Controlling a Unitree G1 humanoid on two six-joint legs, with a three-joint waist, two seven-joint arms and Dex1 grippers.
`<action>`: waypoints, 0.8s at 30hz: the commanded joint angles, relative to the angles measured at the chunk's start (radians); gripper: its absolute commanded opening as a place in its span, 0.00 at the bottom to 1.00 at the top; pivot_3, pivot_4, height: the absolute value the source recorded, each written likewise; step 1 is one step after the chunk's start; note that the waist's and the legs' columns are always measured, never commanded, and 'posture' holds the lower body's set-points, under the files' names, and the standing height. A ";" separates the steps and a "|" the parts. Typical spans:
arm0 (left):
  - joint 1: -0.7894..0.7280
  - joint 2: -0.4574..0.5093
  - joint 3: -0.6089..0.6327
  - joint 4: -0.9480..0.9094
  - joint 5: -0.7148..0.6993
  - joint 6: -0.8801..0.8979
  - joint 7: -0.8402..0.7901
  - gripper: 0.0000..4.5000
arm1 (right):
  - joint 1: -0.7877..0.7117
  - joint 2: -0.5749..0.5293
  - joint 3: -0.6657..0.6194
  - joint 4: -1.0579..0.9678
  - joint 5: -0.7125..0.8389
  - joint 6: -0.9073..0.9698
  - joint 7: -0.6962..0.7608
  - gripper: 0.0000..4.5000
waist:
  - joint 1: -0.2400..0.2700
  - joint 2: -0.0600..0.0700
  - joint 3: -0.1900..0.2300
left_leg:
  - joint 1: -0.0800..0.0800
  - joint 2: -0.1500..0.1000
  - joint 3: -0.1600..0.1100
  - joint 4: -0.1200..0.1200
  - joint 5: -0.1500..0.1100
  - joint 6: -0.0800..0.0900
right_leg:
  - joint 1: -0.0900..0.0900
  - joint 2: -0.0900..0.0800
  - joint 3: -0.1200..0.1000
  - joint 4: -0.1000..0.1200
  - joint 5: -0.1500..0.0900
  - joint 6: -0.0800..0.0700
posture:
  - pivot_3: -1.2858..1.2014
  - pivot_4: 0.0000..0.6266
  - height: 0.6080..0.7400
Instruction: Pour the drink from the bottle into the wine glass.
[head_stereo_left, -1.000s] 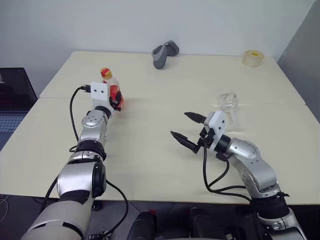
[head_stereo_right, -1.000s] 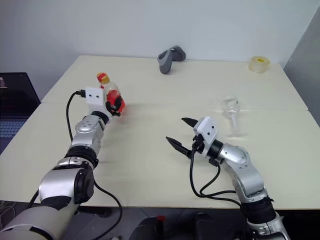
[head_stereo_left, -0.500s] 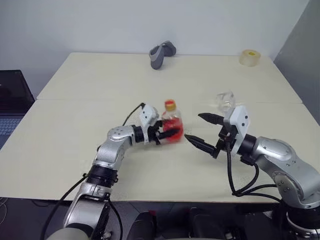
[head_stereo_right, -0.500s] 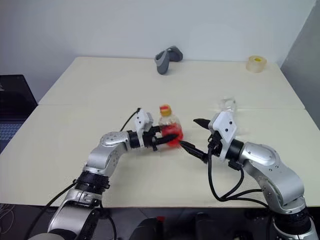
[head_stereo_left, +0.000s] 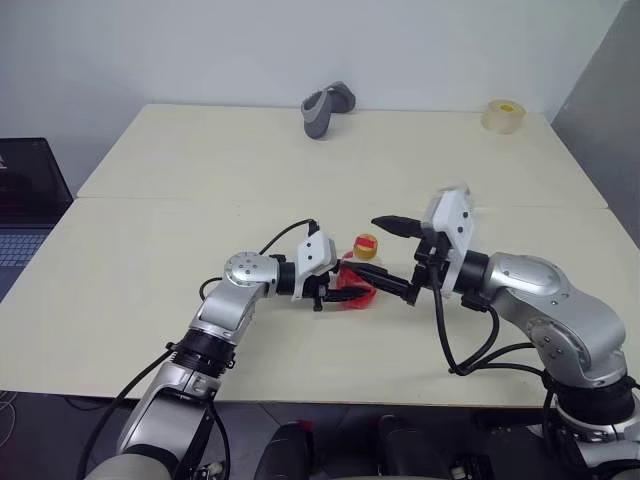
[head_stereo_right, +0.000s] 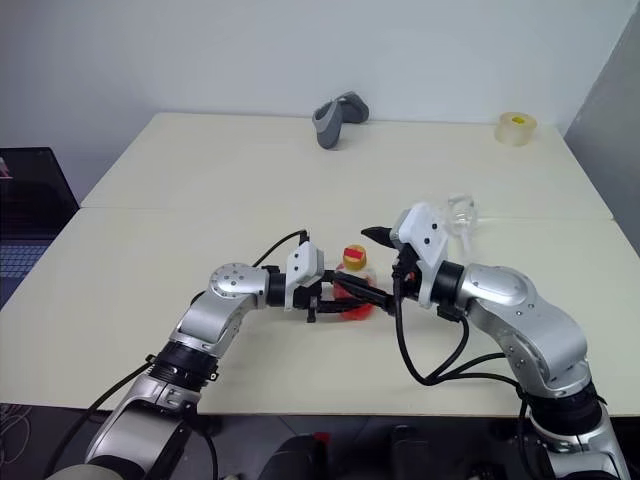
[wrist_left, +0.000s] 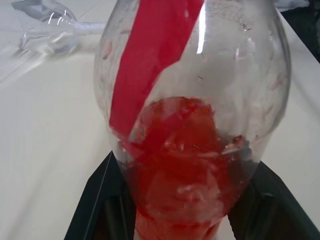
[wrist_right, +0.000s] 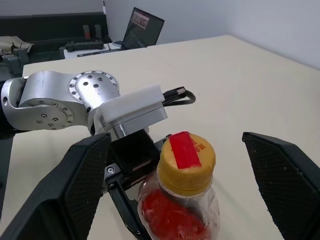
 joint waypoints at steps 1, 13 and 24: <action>-0.013 0.009 0.009 -0.002 0.012 -0.022 -0.001 0.42 | -0.032 0.007 0.003 -0.003 -0.003 -0.004 -0.003 1.00 | 0.000 0.000 0.000 | 0.000 0.000 0.000 0.000 0.000 0.000 | 0.000 0.000 0.000 0.000 0.000 0.000 | 0.52 0.24 1.00; -0.010 -0.001 0.001 0.004 0.034 -0.050 0.008 0.42 | -0.040 -0.007 0.024 0.066 -0.075 -0.069 0.033 0.63 | 0.000 0.000 0.000 | 0.000 0.000 0.000 0.000 0.000 0.000 | 0.000 0.000 0.000 0.000 0.000 0.000 | 0.52 0.24 1.00; -0.002 0.002 -0.004 -0.018 0.018 -0.036 -0.015 0.37 | -0.169 -0.107 0.106 0.338 -0.157 -0.356 0.409 0.28 | -0.001 0.000 0.000 | 0.000 0.000 0.001 0.000 0.000 0.000 | 0.000 0.000 -0.002 0.000 0.000 0.000 | 0.52 0.24 1.00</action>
